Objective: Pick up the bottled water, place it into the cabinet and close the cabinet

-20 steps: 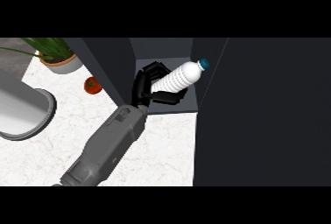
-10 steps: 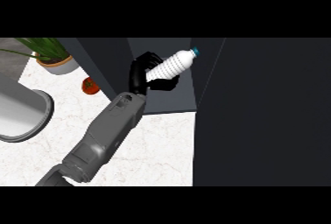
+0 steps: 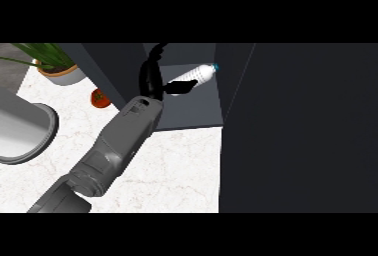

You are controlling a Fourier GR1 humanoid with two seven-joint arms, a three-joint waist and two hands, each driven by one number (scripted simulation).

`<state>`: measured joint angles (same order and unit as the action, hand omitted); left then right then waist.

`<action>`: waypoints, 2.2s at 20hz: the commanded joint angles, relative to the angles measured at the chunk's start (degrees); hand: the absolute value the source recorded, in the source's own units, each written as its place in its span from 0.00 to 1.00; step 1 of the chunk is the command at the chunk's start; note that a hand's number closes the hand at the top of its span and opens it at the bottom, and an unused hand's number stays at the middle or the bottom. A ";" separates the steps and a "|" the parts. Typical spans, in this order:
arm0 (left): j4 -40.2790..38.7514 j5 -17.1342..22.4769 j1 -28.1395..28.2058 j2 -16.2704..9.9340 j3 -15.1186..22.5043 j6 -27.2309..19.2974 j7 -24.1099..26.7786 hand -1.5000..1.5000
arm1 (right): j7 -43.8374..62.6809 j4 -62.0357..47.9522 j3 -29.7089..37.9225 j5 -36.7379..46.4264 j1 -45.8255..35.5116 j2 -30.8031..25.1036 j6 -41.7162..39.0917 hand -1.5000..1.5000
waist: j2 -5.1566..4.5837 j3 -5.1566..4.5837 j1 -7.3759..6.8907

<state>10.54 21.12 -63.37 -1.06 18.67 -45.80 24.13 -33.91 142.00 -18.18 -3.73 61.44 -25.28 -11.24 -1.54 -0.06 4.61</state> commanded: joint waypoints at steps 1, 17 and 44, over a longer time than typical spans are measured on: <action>-0.64 0.10 -1.37 -1.27 -1.19 3.31 3.21 0.00 | -0.01 3.32 -0.75 -3.09 1.97 -0.93 -2.03 0.00 | -0.07 -0.05 0.65; 14.02 12.22 5.41 1.05 -5.81 23.16 16.43 1.00 | 3.68 8.46 -0.59 -2.02 4.31 -0.54 -1.86 0.00 | 1.58 -0.02 -2.32; 74.49 21.62 58.99 -14.92 20.74 28.43 10.90 0.00 | 5.52 10.68 -11.31 9.37 5.87 -3.83 3.21 0.00 | 2.40 -0.11 -6.29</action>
<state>77.23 42.36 -11.97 -10.70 39.12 -17.79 34.48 -32.29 143.07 -27.17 -0.80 64.50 -25.49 -7.22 0.99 -0.13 -1.80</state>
